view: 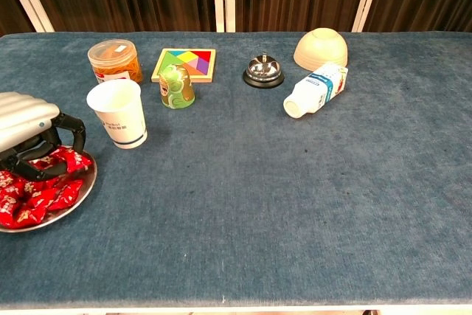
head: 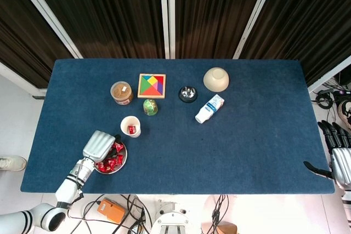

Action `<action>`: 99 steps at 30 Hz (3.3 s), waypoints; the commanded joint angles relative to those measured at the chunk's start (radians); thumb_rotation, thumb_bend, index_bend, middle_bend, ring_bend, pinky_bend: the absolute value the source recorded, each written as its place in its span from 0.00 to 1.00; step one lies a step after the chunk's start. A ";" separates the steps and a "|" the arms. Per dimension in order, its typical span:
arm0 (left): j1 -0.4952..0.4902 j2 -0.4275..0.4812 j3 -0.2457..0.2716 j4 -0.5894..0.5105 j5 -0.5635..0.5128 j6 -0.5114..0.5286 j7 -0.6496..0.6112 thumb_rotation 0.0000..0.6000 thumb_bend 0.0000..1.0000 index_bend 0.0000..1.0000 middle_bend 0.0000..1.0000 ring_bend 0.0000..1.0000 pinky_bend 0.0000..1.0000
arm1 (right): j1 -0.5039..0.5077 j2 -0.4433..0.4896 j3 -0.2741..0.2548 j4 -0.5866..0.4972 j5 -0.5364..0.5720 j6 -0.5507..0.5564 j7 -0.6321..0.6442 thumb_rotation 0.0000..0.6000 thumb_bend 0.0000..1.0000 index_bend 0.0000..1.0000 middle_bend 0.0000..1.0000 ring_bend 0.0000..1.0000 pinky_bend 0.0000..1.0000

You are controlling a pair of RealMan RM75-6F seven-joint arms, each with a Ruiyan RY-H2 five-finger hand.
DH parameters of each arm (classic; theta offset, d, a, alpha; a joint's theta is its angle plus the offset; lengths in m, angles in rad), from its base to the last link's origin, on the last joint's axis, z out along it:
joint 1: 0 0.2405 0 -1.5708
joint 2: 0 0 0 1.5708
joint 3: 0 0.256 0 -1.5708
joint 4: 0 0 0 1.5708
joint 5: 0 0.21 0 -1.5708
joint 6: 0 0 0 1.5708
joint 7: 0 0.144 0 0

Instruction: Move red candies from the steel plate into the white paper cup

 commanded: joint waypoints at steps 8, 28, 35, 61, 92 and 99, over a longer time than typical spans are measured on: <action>0.016 0.113 -0.071 -0.192 0.068 0.130 -0.100 1.00 0.37 0.57 0.87 0.84 0.83 | -0.001 -0.008 -0.001 0.012 -0.005 0.002 0.010 1.00 0.20 0.03 0.12 0.09 0.15; -0.163 0.089 -0.194 -0.218 -0.175 -0.074 0.038 1.00 0.32 0.56 0.87 0.84 0.83 | -0.013 -0.023 -0.003 0.055 0.004 0.009 0.054 1.00 0.20 0.03 0.12 0.09 0.15; -0.173 0.096 -0.179 -0.223 -0.228 -0.077 0.086 1.00 0.30 0.50 0.87 0.84 0.83 | -0.006 -0.027 -0.002 0.058 0.002 -0.002 0.054 1.00 0.20 0.03 0.12 0.09 0.15; -0.041 0.196 -0.082 -0.296 -0.039 0.156 -0.045 1.00 0.18 0.36 0.87 0.85 0.83 | 0.010 -0.027 0.002 0.051 -0.012 -0.011 0.049 1.00 0.20 0.03 0.13 0.09 0.15; 0.043 0.134 0.066 -0.086 0.033 0.009 -0.031 1.00 0.25 0.41 0.87 0.84 0.83 | -0.002 -0.029 -0.008 0.049 -0.031 0.016 0.051 1.00 0.20 0.03 0.13 0.09 0.16; 0.041 0.134 0.061 -0.091 0.003 -0.020 -0.010 1.00 0.26 0.43 0.87 0.84 0.83 | -0.001 -0.030 -0.008 0.050 -0.028 0.012 0.053 1.00 0.20 0.02 0.13 0.09 0.16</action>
